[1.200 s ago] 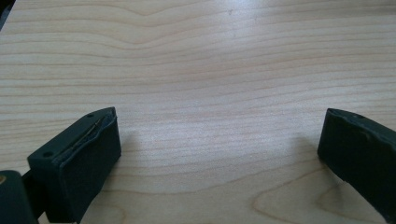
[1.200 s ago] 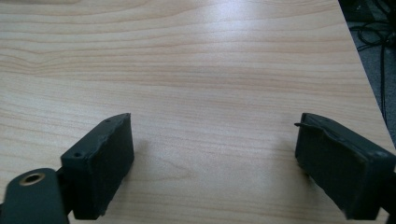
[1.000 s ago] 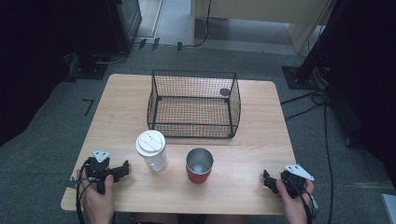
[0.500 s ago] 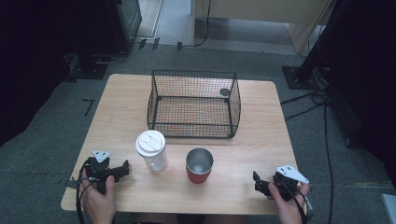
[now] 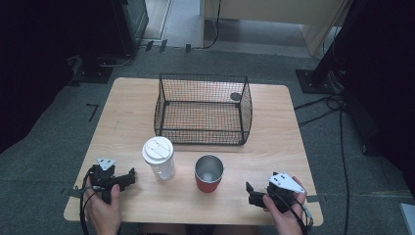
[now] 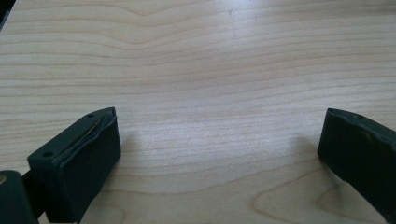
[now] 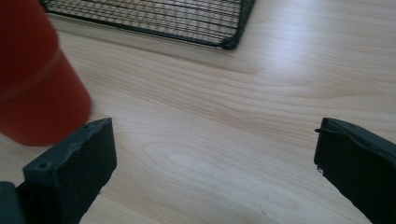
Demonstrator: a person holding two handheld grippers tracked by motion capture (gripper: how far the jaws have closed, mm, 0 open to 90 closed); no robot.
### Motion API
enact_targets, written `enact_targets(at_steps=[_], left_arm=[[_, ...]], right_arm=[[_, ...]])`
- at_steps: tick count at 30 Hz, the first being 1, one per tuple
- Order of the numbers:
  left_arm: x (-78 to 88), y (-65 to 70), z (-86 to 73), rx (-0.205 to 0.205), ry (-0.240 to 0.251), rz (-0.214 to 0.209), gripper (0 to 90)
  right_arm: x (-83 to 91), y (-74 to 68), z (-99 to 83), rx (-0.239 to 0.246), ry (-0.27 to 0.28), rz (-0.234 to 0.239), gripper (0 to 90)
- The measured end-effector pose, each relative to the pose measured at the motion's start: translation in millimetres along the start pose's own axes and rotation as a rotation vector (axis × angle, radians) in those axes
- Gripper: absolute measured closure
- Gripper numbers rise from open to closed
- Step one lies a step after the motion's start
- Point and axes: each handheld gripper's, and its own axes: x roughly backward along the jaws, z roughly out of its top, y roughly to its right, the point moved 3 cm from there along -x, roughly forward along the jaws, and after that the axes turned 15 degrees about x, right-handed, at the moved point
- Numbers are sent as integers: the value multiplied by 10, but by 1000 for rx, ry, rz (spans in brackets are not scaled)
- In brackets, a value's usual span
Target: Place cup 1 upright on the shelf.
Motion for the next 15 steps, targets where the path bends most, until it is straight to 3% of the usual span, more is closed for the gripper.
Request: enact_targets(at_steps=[15], left_arm=[[-1, 2, 0, 2, 2, -1, 1]], right_arm=[[-15, -347, 264, 66, 38, 69, 0]])
